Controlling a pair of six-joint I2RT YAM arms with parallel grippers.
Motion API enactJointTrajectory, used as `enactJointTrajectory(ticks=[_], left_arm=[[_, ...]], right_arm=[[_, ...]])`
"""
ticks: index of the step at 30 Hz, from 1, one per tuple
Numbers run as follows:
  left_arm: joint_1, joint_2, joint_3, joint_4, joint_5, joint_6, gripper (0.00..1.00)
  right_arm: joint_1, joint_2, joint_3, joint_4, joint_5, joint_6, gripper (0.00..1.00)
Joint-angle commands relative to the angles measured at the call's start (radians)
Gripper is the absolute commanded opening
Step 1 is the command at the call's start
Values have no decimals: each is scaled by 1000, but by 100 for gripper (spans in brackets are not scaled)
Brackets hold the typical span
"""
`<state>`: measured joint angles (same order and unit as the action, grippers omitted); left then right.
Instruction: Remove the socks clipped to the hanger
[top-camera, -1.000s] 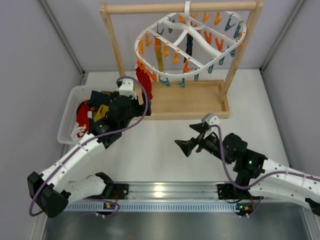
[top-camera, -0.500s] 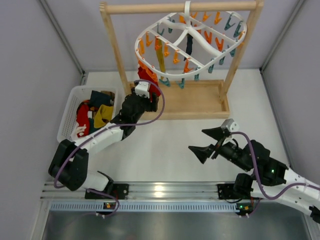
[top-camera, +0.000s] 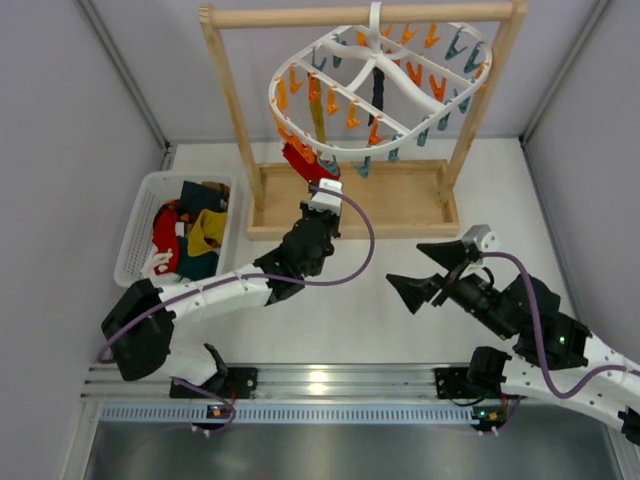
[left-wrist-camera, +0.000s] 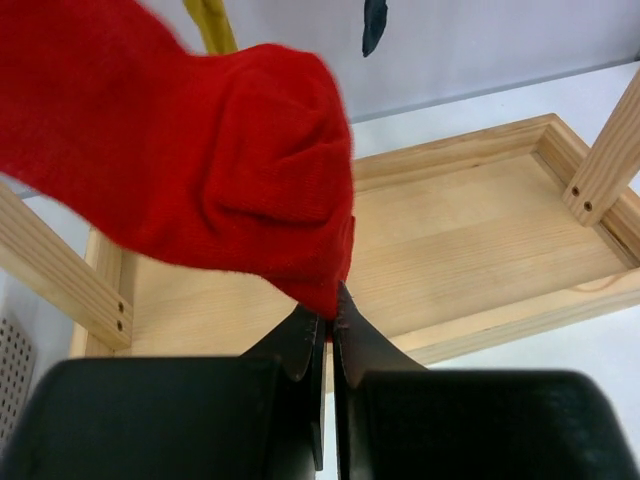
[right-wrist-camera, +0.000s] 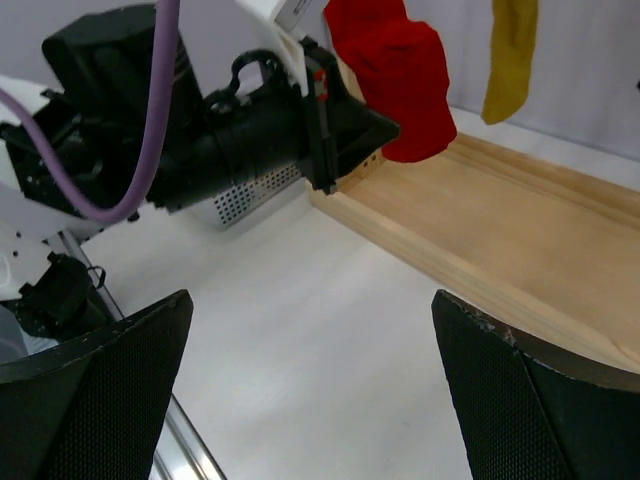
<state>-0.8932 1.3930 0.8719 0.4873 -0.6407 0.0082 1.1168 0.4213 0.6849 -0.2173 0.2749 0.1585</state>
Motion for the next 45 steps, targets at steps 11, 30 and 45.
enactJointTrajectory(ticks=[11, 30, 45], left_arm=[[-279, 144, 189, 74, -542, 203, 0], [-428, 305, 355, 76, -706, 328, 0], [-440, 245, 277, 76, -772, 349, 0]], right_arm=[[-3, 167, 408, -30, 250, -56, 92], [1, 847, 1058, -306, 124, -139, 85], [17, 1077, 1261, -356, 303, -149, 71]])
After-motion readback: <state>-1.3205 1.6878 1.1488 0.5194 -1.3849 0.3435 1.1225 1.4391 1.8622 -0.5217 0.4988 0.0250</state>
